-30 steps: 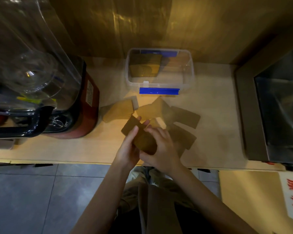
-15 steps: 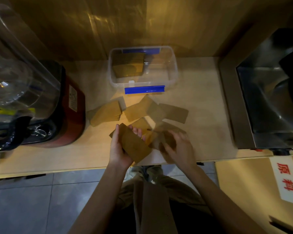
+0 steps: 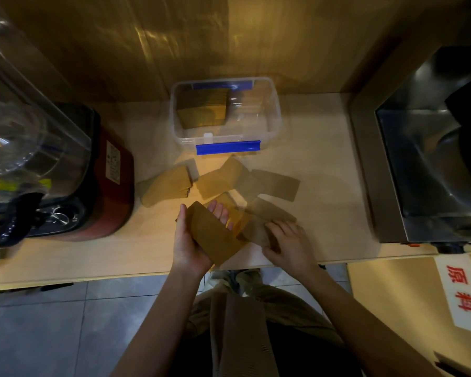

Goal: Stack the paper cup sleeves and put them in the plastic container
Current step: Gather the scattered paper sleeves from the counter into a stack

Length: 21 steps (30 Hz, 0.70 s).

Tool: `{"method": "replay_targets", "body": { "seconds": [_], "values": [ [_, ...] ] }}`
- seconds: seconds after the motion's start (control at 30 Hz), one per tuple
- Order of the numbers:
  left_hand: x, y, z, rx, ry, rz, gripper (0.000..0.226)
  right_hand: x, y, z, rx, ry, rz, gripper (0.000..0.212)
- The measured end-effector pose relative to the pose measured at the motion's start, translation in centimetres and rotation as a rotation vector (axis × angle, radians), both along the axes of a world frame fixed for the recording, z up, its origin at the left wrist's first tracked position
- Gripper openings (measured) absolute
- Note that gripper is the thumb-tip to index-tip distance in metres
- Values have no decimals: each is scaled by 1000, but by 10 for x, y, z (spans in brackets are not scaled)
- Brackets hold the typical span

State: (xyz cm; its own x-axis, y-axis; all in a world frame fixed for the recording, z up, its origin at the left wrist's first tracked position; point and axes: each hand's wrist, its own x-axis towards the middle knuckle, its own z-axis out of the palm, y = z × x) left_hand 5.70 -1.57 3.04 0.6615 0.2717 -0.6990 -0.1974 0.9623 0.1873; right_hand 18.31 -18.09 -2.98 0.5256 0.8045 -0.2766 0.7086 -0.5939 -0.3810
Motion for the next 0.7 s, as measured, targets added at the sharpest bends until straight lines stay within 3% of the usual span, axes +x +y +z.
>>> {"method": "replay_targets", "body": {
  "seconds": [0.27, 0.4, 0.57, 0.7],
  "values": [
    [7, -1, 6, 27, -44, -17, 73, -2, 22, 51, 515, 46, -290, 53],
    [14, -1, 8, 58, -78, -25, 74, -7, 44, 81, 538, 171, -383, 58],
    [19, 2, 9, 136, -104, -54, 81, -16, 57, 96, 530, 217, -287, 56],
    [27, 5, 10, 135, -235, -1, 86, -26, 60, 85, 557, 35, -115, 46]
  ]
}}
